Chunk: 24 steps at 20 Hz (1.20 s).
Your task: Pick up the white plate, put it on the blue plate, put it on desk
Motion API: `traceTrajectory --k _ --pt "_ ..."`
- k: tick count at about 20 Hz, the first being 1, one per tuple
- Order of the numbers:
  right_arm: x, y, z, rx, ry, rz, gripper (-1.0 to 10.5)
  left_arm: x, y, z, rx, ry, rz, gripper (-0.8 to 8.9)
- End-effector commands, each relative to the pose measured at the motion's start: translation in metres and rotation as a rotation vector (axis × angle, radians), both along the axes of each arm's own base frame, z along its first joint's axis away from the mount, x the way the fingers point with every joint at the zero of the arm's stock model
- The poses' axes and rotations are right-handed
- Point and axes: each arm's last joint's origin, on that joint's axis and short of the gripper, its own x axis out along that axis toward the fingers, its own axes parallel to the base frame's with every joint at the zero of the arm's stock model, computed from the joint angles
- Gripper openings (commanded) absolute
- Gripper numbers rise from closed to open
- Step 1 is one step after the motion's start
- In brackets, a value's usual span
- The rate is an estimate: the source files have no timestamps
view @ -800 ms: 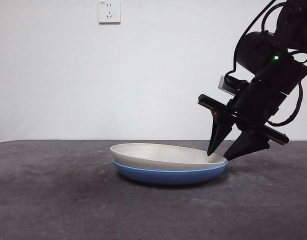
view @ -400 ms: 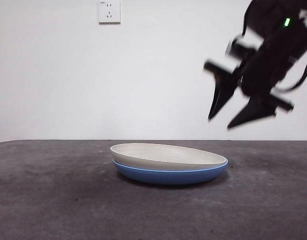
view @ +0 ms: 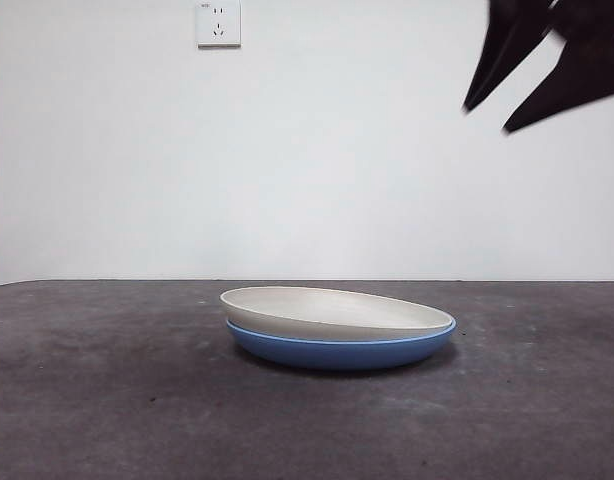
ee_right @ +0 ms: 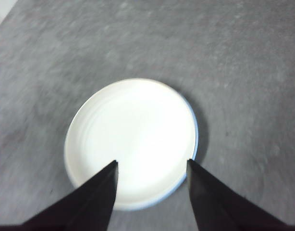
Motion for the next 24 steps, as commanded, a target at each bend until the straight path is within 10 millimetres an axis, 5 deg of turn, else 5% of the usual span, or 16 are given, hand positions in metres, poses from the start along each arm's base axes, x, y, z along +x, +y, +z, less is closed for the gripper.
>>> traceTrajectory --k 1,12,24 --pt "-0.019 -0.004 0.012 -0.031 -0.017 0.057 2.3 0.001 -0.001 0.003 -0.004 -0.025 -0.017 2.80" --pt "-0.082 -0.022 0.011 -0.095 0.179 0.194 2.3 0.001 -0.001 0.003 -0.004 -0.024 -0.016 2.80" --pt "-0.085 -0.023 0.012 -0.094 0.168 0.215 2.3 0.001 -0.001 0.003 -0.003 -0.024 -0.016 2.80"
